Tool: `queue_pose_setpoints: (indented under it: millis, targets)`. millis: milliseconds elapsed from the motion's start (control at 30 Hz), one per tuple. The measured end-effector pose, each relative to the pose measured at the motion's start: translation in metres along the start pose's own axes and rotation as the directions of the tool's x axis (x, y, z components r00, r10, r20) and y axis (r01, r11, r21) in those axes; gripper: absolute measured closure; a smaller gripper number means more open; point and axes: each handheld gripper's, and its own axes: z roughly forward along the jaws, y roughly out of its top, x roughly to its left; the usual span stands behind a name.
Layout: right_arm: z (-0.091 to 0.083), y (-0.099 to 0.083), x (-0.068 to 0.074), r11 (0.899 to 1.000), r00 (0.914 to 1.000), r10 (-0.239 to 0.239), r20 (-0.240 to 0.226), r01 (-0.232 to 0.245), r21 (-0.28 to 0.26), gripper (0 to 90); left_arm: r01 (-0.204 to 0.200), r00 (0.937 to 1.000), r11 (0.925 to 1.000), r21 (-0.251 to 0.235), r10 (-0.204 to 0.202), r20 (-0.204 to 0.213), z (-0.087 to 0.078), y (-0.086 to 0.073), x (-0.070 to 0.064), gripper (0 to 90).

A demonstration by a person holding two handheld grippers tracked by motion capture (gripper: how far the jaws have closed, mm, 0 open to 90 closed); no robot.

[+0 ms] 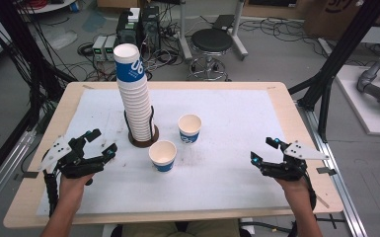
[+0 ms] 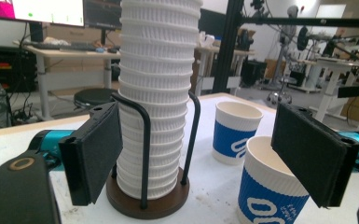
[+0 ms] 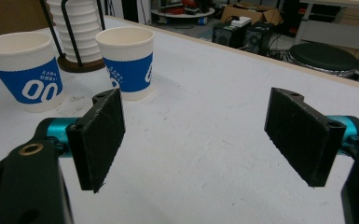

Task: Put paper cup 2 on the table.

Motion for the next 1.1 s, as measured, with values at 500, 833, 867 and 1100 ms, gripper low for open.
queue_pose_setpoints:
  millis: [500, 833, 867, 1100]
  targets:
    - [0.0007, 0.0017, 0.0044, 1.000, 0.9998, -0.006, 0.019, 0.006, 0.011, 20.7, -0.026, 0.9996, 0.9994, 0.020, 0.026, 0.005, -0.0009, -0.0018, -0.0017, 16.0]
    - [-0.0004, 0.0031, 0.0052, 1.000, 0.9994, -0.016, 0.031, 0.015, 0.012, 20.7, -0.040, 0.9992, 0.9985, 0.038, 0.040, 0.002, -0.0017, -0.0026, -0.0023, 16.0]
    - [-0.0004, 0.0032, 0.0052, 1.000, 0.9994, -0.019, 0.031, 0.018, 0.013, 20.7, -0.042, 0.9991, 0.9983, 0.040, 0.042, 0.005, -0.0015, -0.0028, -0.0018, 16.1]
    - [-0.0002, 0.0028, 0.0047, 1.000, 0.9993, -0.020, 0.031, 0.020, 0.015, 20.7, -0.037, 0.9993, 0.9985, 0.042, 0.037, 0.002, -0.0013, -0.0033, -0.0010, 16.0]
